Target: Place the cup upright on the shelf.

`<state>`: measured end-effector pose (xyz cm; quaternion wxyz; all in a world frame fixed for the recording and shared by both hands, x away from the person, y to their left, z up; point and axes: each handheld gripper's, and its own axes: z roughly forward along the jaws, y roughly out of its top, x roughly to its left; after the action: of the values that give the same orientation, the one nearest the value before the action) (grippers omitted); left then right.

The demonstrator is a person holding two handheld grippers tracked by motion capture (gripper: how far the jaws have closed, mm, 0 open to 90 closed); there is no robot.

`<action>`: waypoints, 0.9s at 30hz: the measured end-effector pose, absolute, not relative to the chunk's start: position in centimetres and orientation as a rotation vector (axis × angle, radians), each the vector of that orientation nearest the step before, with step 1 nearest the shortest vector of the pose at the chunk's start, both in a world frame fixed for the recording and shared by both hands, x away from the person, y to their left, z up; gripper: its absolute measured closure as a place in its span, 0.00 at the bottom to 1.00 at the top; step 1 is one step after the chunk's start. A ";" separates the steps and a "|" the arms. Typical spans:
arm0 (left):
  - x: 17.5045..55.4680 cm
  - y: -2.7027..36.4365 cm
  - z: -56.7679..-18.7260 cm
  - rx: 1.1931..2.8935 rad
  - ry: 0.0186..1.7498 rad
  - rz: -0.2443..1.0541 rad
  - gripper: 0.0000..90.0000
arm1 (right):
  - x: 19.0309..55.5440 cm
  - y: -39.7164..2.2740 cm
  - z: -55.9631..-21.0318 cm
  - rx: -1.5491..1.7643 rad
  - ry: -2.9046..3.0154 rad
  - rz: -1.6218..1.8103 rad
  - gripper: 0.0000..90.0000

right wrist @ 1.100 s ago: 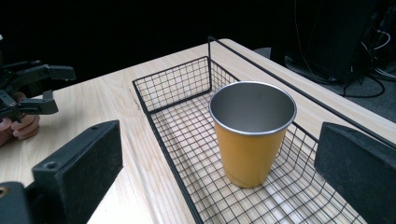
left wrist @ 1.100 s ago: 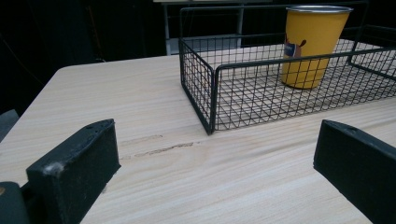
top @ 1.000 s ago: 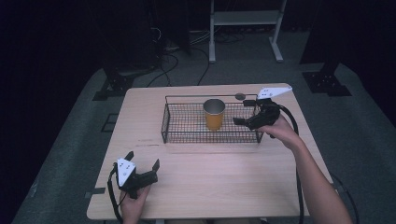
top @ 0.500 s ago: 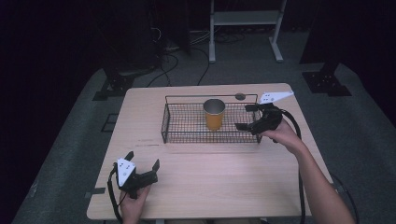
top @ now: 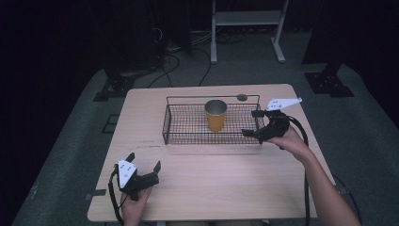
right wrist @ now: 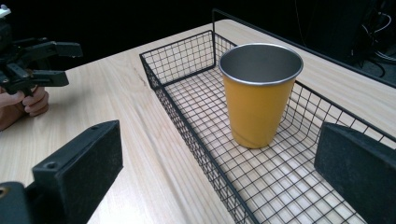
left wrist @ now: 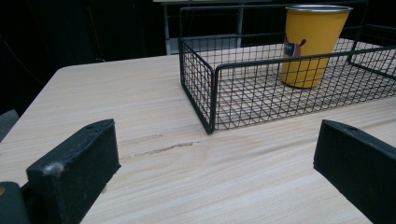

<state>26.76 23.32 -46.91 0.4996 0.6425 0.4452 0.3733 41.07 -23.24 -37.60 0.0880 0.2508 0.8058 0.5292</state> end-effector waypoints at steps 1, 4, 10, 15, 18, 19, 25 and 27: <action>26.8 23.3 -46.9 1.553 1.078 0.902 0.00 | 40.9 -23.3 -37.7 0.747 2.397 1.578 0.01; 26.8 23.3 -46.9 1.555 1.079 0.903 0.00 | 40.6 -23.4 -37.8 0.748 2.409 1.564 0.01; 26.8 23.3 -46.9 1.554 1.079 0.902 0.00 | 40.0 -23.6 -38.1 0.744 2.404 1.564 0.01; 26.7 23.3 -46.9 1.556 1.078 0.904 0.00 | 39.4 -23.7 -38.3 0.746 2.413 1.559 0.01; 26.7 23.3 -46.9 1.555 1.078 0.904 0.00 | 39.2 -23.8 -38.4 0.741 2.403 1.567 0.01; 26.7 23.3 -46.9 1.554 1.077 0.903 0.00 | 39.1 -23.8 -38.4 0.740 2.404 1.570 0.01; 26.7 23.3 -46.9 1.556 1.077 0.906 0.00 | 38.4 -23.9 -38.9 0.741 2.411 1.569 0.01; 26.7 23.3 -46.9 1.560 1.076 0.906 0.00 | 38.3 -23.9 -39.0 0.744 2.420 1.552 0.01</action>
<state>26.73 23.31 -46.90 0.4974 0.6441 0.4445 0.3744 38.26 -23.89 -38.98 0.0860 0.2496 0.8120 0.5206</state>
